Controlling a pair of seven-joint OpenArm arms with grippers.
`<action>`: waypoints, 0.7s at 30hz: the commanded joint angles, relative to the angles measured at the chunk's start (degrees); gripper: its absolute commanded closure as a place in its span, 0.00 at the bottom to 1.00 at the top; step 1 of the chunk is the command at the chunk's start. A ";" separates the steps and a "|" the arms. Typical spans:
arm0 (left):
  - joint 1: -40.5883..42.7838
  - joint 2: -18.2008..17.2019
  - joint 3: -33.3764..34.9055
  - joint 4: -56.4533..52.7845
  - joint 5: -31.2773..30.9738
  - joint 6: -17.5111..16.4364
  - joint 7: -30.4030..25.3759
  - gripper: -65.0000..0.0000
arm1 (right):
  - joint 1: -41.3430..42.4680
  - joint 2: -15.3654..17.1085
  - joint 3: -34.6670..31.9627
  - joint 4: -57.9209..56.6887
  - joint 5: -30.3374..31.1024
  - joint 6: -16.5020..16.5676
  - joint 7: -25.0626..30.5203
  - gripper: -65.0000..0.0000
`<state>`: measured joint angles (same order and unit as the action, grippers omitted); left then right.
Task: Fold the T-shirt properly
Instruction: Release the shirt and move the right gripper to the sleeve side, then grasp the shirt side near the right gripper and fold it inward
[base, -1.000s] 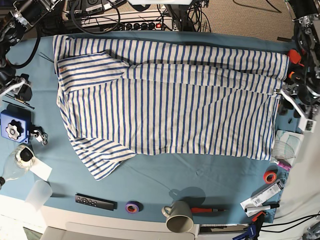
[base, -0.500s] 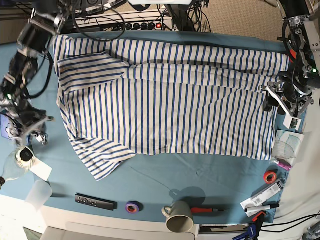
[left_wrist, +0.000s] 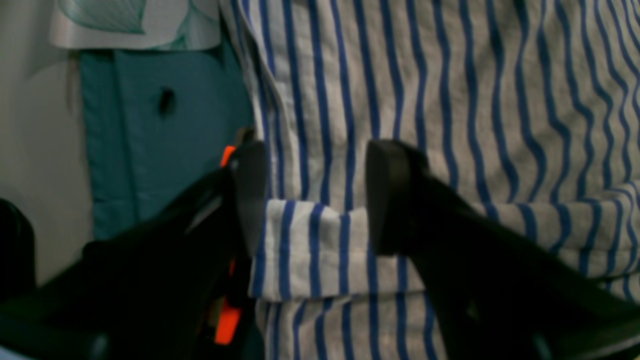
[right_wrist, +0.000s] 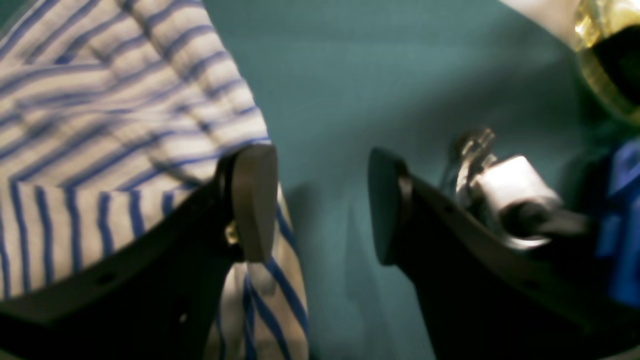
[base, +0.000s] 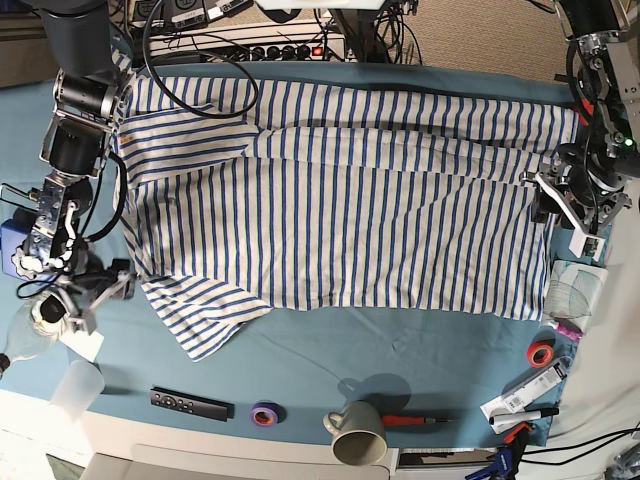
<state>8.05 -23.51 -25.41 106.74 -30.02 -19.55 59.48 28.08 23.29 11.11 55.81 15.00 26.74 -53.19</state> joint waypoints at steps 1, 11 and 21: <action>-0.61 -0.94 -0.31 0.83 -0.44 0.04 -1.03 0.50 | 1.81 0.96 -0.11 0.07 0.55 -0.52 0.20 0.55; -0.61 -0.94 -0.31 0.83 -0.44 0.17 -1.03 0.50 | 1.77 0.98 -0.28 -3.02 5.95 -0.74 -5.27 0.56; -0.61 -0.94 -0.31 0.83 -0.46 0.20 -1.09 0.50 | 1.77 1.03 -0.28 -2.99 8.98 -0.76 -11.74 1.00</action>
<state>8.08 -23.51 -25.41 106.74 -30.02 -19.53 59.48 28.42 23.46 10.72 52.12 23.94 25.71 -64.29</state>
